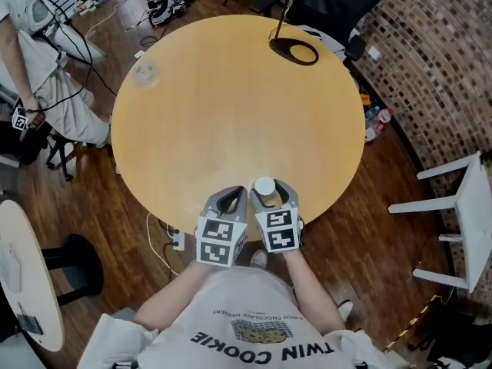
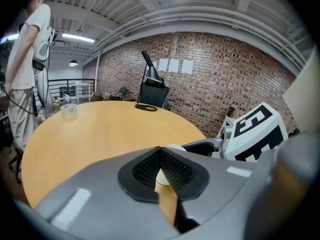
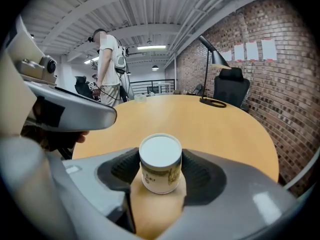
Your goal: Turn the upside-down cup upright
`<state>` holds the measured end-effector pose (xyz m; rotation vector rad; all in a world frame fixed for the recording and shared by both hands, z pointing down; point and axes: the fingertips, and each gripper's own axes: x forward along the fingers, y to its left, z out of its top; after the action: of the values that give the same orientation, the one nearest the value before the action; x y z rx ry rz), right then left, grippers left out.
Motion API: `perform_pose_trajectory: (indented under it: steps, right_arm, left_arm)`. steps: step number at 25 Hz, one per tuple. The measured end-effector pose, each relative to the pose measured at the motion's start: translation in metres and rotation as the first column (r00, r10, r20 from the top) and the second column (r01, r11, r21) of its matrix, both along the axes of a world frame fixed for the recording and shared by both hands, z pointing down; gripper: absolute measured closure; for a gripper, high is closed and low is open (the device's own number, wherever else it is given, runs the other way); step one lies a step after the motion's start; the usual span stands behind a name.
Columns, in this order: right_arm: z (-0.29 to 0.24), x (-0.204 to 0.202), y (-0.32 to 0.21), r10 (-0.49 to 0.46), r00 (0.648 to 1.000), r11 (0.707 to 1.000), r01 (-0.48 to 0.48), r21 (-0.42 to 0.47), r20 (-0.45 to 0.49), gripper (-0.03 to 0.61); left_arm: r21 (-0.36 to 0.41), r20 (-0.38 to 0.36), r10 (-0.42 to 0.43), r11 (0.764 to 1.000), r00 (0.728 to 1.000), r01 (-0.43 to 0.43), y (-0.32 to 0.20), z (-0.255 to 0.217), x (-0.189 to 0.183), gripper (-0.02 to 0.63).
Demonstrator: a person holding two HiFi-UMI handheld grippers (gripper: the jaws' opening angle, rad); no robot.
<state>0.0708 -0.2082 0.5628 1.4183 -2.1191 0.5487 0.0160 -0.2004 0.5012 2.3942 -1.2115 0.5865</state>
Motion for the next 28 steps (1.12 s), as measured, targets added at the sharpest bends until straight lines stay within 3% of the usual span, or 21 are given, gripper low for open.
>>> perform_pose_trajectory:
  steps: [5,8,10,12,15,18,20,24,28]
  right_arm:
    - [-0.002,-0.001,0.001,-0.027,0.999,1.0,0.027,0.007,-0.036,0.318]
    - [-0.004,0.0,0.003,-0.069,0.992,0.997,0.07,0.008,-0.103,0.318]
    - [-0.005,0.001,0.005,-0.132,0.97,0.99,0.138,0.011,-0.202,0.318]
    - [-0.005,0.001,0.007,-0.221,0.913,0.97,0.241,0.016,-0.342,0.318]
    - [-0.003,0.0,0.007,-0.337,0.78,0.922,0.386,-0.017,-0.528,0.318]
    - [0.0,-0.002,0.007,-0.423,0.645,0.868,0.49,-0.08,-0.637,0.318]
    - [0.001,-0.002,0.009,-0.475,0.532,0.821,0.555,-0.135,-0.701,0.318]
    - [0.014,0.007,0.017,-0.595,0.231,0.686,0.645,-0.336,-0.77,0.318]
    - [0.022,0.015,0.024,-0.657,-0.055,0.56,0.632,-0.536,-0.752,0.318]
  left_arm:
    - [0.0,-0.006,0.009,1.0,1.0,-0.009,-0.001,0.0,0.002,0.607]
    - [0.002,-0.01,0.012,1.0,1.0,-0.012,-0.001,-0.001,0.001,0.607]
    - [0.002,-0.012,0.008,1.0,1.0,-0.008,0.0,0.0,-0.002,0.607]
    - [-0.005,-0.02,-0.003,1.0,1.0,0.002,0.001,0.003,-0.005,0.607]
    - [-0.018,-0.037,-0.018,1.0,0.999,0.018,0.0,0.006,-0.009,0.607]
    - [-0.014,-0.048,-0.027,1.0,0.998,0.026,-0.003,0.003,-0.012,0.607]
    - [-0.009,-0.05,-0.032,0.999,0.998,0.032,-0.005,0.001,-0.014,0.607]
    - [-0.005,-0.048,-0.046,0.999,0.998,0.046,-0.009,0.002,-0.017,0.607]
    - [-0.013,-0.063,-0.065,0.998,0.996,0.064,-0.012,0.003,-0.02,0.607]
